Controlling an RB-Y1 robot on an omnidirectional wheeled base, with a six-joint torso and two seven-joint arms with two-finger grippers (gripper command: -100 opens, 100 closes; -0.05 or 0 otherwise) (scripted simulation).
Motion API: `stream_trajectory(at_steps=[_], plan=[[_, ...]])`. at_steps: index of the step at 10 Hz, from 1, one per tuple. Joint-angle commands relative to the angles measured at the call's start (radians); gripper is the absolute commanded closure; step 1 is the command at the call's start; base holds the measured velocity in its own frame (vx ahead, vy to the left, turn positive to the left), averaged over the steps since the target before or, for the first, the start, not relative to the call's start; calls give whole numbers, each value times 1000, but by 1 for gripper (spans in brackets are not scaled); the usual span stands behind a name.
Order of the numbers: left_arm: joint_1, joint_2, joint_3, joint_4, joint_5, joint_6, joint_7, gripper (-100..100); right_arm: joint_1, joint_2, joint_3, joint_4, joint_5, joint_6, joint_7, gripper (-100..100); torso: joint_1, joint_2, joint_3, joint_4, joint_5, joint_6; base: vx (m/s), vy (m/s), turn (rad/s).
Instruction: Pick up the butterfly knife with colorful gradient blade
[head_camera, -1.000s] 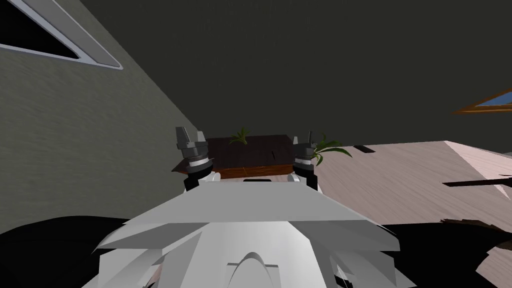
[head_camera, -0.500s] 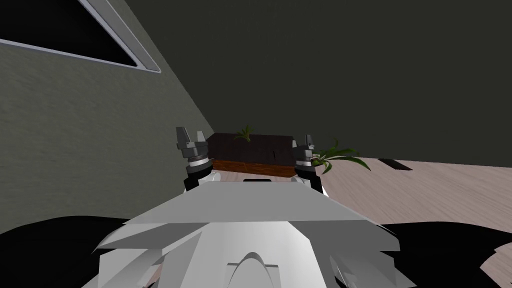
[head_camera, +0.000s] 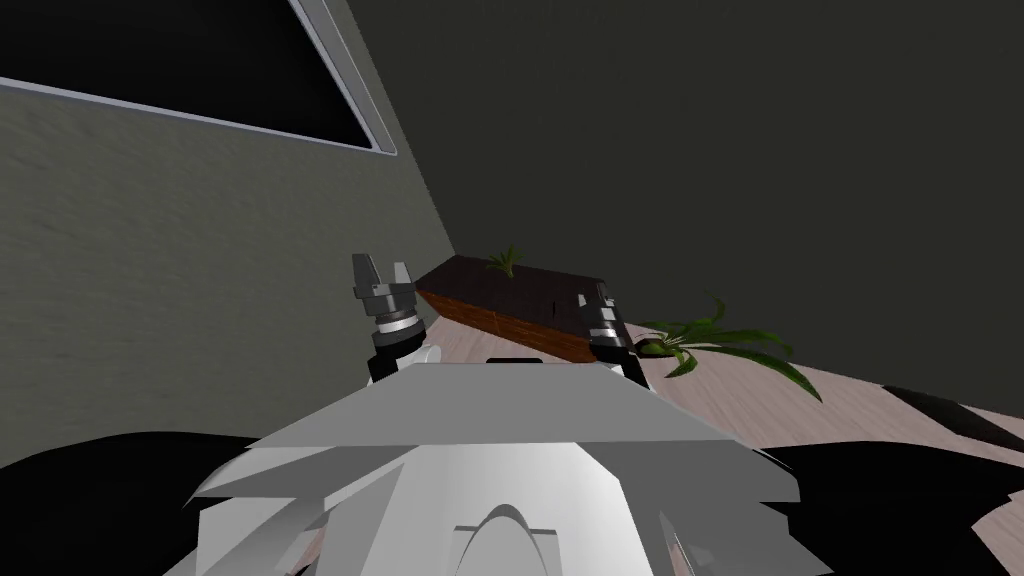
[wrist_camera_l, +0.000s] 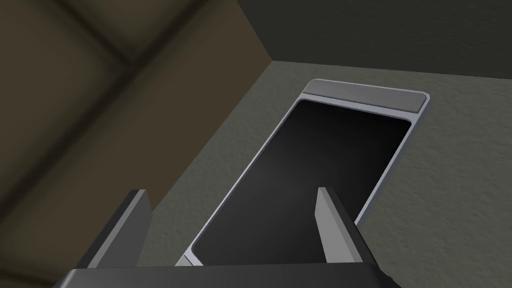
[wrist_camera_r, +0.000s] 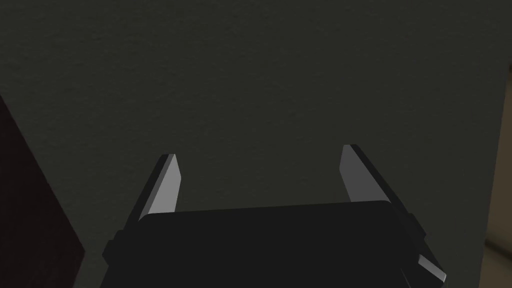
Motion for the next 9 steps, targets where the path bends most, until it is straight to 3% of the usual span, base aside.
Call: stream_trajectory(at_steps=[1,3,4,6,9], plan=[[0,0,0,0,0,0,0,0,10,-24,-14,-6,-26,32,-6,-100,0,0,0,0,0,0,-103,-126,327],[0,0,0,0,0,0,0,0,34,-69,-1,31,-79,87,-1,-100,5,-6,-3,-1,1,0,-74,-80,422],[0,0,0,0,0,0,0,0,34,-69,-1,31,-79,87,-1,-100,6,-6,-4,-1,1,0,-78,-87,304],[0,0,0,0,0,0,0,0,59,-117,16,75,-129,146,1,-100,5,-7,-4,-1,1,0,-99,-102,402],[0,0,0,0,0,0,0,0,72,-142,26,99,-154,177,0,-100,6,-8,-4,-2,1,1,-73,-56,359]])
